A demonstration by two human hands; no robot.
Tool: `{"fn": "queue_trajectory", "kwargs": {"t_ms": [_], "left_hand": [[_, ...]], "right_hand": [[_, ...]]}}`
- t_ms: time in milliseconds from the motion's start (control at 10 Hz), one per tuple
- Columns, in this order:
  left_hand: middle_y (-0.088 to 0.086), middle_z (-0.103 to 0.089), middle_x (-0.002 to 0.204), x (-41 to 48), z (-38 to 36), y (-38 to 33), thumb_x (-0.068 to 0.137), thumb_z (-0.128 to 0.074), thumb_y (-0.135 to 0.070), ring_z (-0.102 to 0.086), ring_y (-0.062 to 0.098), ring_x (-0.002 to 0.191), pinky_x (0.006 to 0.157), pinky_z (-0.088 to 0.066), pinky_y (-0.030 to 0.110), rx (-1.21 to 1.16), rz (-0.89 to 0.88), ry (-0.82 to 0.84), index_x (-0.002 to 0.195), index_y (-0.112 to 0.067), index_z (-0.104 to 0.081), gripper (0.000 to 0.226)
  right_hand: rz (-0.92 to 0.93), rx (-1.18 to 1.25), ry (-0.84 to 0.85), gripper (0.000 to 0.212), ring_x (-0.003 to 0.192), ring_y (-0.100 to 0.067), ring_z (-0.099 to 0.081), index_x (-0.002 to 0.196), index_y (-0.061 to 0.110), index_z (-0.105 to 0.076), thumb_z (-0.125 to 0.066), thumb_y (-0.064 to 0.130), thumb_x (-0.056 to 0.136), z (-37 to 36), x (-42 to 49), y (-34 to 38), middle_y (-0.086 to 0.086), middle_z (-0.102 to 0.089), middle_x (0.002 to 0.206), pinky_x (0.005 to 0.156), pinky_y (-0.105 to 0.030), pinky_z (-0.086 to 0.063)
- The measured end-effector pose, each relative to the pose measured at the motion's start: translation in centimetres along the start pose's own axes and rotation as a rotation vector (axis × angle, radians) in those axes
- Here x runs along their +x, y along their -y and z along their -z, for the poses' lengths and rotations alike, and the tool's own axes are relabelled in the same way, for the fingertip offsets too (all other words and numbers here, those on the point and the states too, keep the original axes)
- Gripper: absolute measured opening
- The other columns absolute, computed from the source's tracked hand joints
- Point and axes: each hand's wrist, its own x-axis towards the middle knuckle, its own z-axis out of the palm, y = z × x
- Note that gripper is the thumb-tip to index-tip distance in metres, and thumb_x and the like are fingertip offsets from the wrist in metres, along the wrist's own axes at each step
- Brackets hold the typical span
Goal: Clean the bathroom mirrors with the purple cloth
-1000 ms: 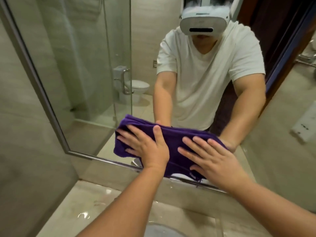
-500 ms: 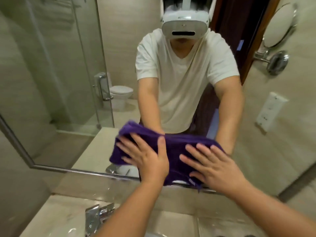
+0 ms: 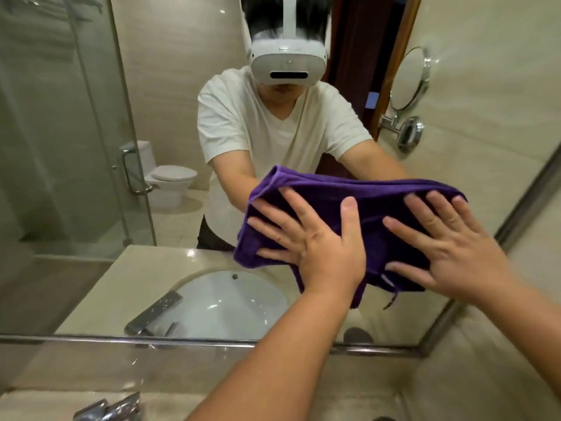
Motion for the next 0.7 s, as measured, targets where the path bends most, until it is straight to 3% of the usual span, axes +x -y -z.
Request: {"fn": "queue_trajectory", "kwargs": {"t_ms": [100,200,300,400,500,600,700], "left_hand": [[-0.005,0.051,0.149,-2.0,-0.5,1.7,0.088,-0.037,-0.07,0.046,0.023,0.139,0.106,0.028,0.056,0.038,-0.103,0.081,0.146,-0.04,0.034,0.097],[-0.007,0.056,0.145,-4.8,-1.4,5.2,0.082,-0.055,-0.069,0.05,0.022,0.135,0.104,0.029,0.057,0.186,-0.163,0.252,0.141,-0.044,0.041,0.115],[0.003,0.028,0.158,-6.5,-2.1,7.3,0.076,-0.07,-0.066,0.02,0.031,0.146,0.102,0.009,0.07,0.317,-0.246,0.251,0.151,-0.035,0.02,0.121],[0.011,-0.006,0.157,-7.0,-1.5,8.1,0.071,-0.081,-0.053,-0.011,0.035,0.143,0.104,-0.012,0.072,0.343,-0.313,0.122,0.15,-0.024,-0.02,0.103],[0.008,-0.034,0.142,-7.1,0.0,8.3,0.068,-0.087,-0.033,-0.031,0.032,0.133,0.104,-0.034,0.064,0.242,-0.357,0.061,0.118,-0.028,-0.056,0.059],[-0.009,-0.053,0.109,-6.7,3.2,9.0,0.073,-0.081,-0.039,-0.046,0.021,0.11,0.1,-0.038,0.05,0.225,-0.301,0.194,0.089,-0.035,-0.06,0.026],[-0.019,-0.056,0.085,-5.5,7.6,11.9,0.08,-0.07,-0.055,-0.051,0.008,0.09,0.091,-0.037,0.039,0.33,-0.233,0.409,0.083,-0.037,-0.053,0.025]], "right_hand": [[-0.009,0.01,0.024,0.074,0.155,-0.025,-0.007,0.158,0.04,-0.018,-0.031,0.073,0.094,-1.3,-3.5,0.7,-0.001,-0.008,0.169,0.125,-0.044,-0.003],[-0.015,0.057,0.082,0.066,0.155,-0.023,-0.004,0.158,0.042,-0.014,-0.026,0.067,0.099,-3.1,-7.9,2.5,0.002,-0.003,0.169,0.124,-0.044,-0.005],[-0.079,0.102,0.103,0.055,0.155,-0.024,-0.007,0.156,0.043,-0.019,-0.024,0.058,0.103,-3.5,-9.9,4.1,0.002,-0.006,0.169,0.123,-0.045,-0.008],[-0.228,0.188,0.073,0.049,0.138,-0.039,-0.038,0.145,0.032,-0.044,-0.053,0.034,0.097,-2.9,-10.3,6.8,-0.011,-0.035,0.154,0.113,-0.054,-0.031],[-0.496,0.375,0.089,0.057,0.09,-0.041,-0.06,0.11,0.014,-0.066,-0.088,-0.001,0.06,-1.2,-8.8,9.3,-0.014,-0.058,0.112,0.072,-0.048,-0.055],[-0.634,0.48,0.244,0.052,0.083,-0.033,-0.059,0.099,0.016,-0.067,-0.082,-0.007,0.055,1.3,-7.4,12.7,-0.003,-0.06,0.097,0.066,-0.039,-0.052],[-0.744,0.629,0.476,0.067,0.094,-0.019,-0.056,0.127,0.039,-0.051,-0.07,0.008,0.071,3.7,-7.4,16.3,0.014,-0.052,0.101,0.083,-0.036,-0.05]]}}
